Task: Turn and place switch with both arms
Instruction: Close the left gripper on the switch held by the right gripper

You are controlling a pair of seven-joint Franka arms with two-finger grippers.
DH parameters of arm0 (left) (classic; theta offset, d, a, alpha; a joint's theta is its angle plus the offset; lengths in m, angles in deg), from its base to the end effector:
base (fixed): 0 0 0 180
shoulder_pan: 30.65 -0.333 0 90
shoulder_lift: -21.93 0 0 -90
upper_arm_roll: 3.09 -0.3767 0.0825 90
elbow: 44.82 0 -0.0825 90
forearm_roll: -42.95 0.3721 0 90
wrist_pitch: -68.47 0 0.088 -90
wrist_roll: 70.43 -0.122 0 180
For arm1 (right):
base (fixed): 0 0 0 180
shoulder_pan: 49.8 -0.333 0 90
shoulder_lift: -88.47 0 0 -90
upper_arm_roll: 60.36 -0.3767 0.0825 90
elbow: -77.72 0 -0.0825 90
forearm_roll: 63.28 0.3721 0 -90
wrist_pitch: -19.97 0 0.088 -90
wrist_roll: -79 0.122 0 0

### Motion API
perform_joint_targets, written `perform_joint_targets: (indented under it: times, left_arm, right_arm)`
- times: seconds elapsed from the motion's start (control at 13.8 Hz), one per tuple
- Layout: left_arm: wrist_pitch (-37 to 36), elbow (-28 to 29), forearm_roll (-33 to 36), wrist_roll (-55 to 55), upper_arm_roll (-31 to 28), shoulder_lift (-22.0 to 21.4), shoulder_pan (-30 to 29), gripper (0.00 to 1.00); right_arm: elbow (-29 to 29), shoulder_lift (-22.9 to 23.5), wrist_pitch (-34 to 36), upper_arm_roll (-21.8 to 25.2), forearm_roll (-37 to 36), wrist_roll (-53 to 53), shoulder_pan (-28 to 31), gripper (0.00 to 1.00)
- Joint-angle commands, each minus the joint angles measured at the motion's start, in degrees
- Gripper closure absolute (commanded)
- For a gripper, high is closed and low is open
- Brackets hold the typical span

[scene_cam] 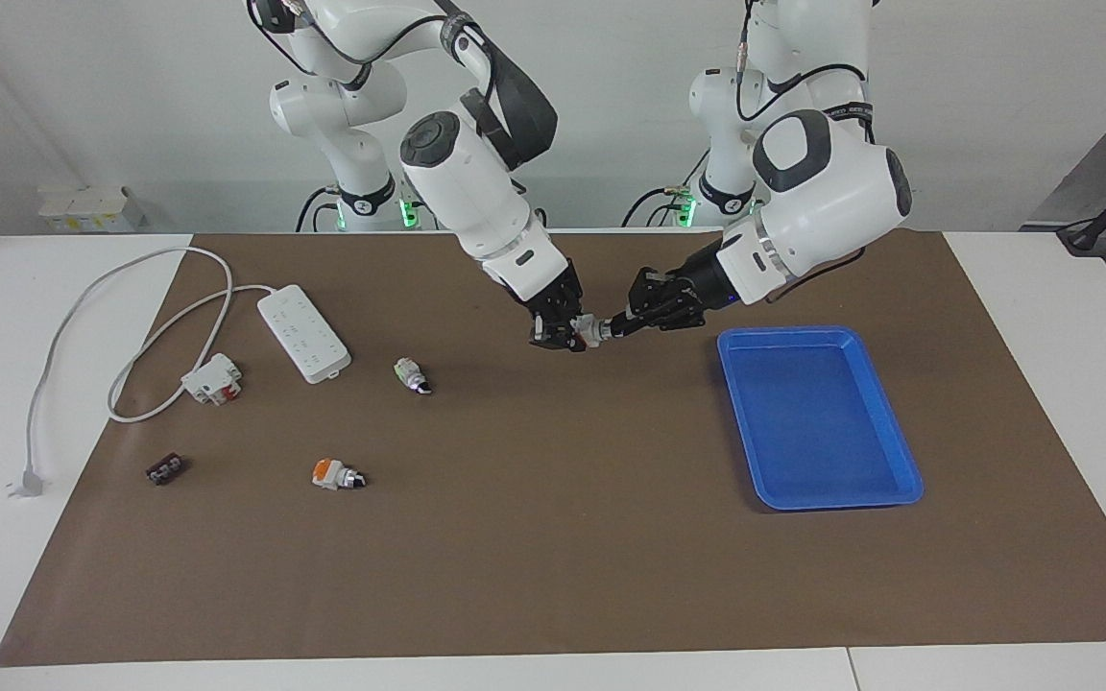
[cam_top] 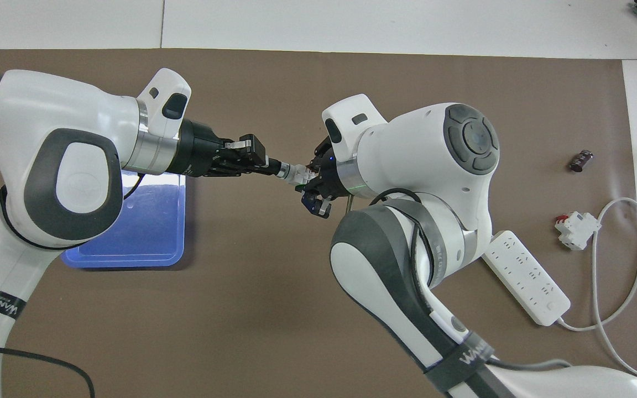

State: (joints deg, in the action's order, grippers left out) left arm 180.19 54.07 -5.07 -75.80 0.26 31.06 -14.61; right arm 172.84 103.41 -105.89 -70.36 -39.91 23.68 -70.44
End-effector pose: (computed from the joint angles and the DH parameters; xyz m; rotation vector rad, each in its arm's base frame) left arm 0.5701 -0.2615 0.5653 2.3402 -0.1523 -0.0466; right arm 0.5763 0.3479 0.5390 -2.2046 -1.6636 -0.4968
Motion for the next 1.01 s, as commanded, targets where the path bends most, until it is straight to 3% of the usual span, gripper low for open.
perform_joint_targets:
  times: [0.0, 0.43, 0.94]
  left_arm:
    - [-6.76, -1.41, 0.82, -10.05, -0.02, -1.39, 0.67, 1.0]
    - [-15.12, -4.58, 4.6, -26.07, -0.37, -1.56, 0.49, 1.0]
    - [-17.68, -4.49, 7.24, -36.99, -0.45, -3.15, 1.1, 1.0]
  right_arm:
    - [-0.72, 0.88, -0.61, -0.55, 0.0, 1.1, 0.17, 1.0]
    - [-0.72, 0.88, -0.61, -0.55, 0.0, 1.18, -0.01, 1.0]
    - [-0.63, 0.88, -0.61, -0.55, 0.0, 1.18, -0.01, 1.0]
